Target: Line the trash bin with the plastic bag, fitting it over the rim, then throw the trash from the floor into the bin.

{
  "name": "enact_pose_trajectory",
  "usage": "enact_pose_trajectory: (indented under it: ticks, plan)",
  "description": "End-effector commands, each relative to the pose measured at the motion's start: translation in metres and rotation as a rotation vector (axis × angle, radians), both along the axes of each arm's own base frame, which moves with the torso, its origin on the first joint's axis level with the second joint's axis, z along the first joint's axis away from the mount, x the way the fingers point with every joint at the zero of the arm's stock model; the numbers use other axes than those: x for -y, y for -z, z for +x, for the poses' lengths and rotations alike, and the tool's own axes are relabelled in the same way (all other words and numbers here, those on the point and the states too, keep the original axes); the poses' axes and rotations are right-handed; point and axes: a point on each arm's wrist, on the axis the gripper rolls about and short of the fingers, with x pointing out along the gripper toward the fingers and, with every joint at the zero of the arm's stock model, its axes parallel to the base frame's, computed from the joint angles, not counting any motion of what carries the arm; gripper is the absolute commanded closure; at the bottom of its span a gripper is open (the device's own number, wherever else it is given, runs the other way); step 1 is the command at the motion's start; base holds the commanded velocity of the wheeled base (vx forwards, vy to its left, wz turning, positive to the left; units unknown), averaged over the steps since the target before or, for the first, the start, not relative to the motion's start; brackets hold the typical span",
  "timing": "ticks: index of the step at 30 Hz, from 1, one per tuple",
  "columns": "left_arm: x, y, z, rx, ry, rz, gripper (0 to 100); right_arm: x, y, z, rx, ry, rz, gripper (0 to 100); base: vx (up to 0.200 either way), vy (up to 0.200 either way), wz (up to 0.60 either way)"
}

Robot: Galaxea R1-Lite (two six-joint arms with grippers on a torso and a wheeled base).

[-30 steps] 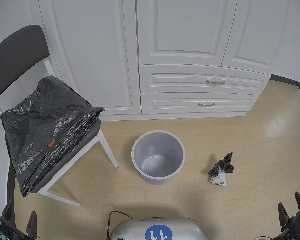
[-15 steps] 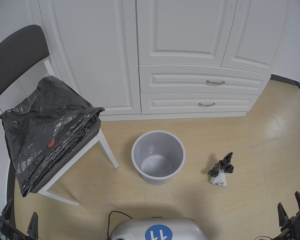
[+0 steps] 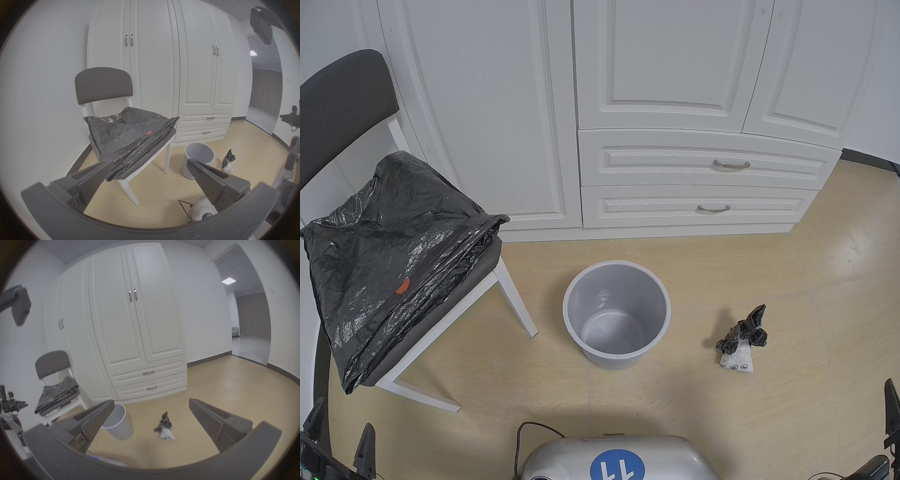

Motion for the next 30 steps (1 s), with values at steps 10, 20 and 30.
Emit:
enact_pose_trajectory:
  ticks: [10, 20, 30]
  plan:
    - [0.002, -0.080, -0.022, 0.374, 0.175, -0.115, 0, 0.000, 0.024, 0.006, -0.101, 0.022, -0.042, 0, 0.000, 0.000, 0.00]
    - [0.003, -0.123, 0.021, 0.062, 0.155, 0.067, 0, 0.001, 0.024, 0.005, -0.095, 0.036, 0.008, 0, 0.000, 0.000, 0.00]
    - [0.005, -0.164, 0.126, -0.208, 0.046, 0.280, 0, 0.001, 0.024, 0.005, -0.095, 0.059, 0.011, 0, 0.000, 0.000, 0.00]
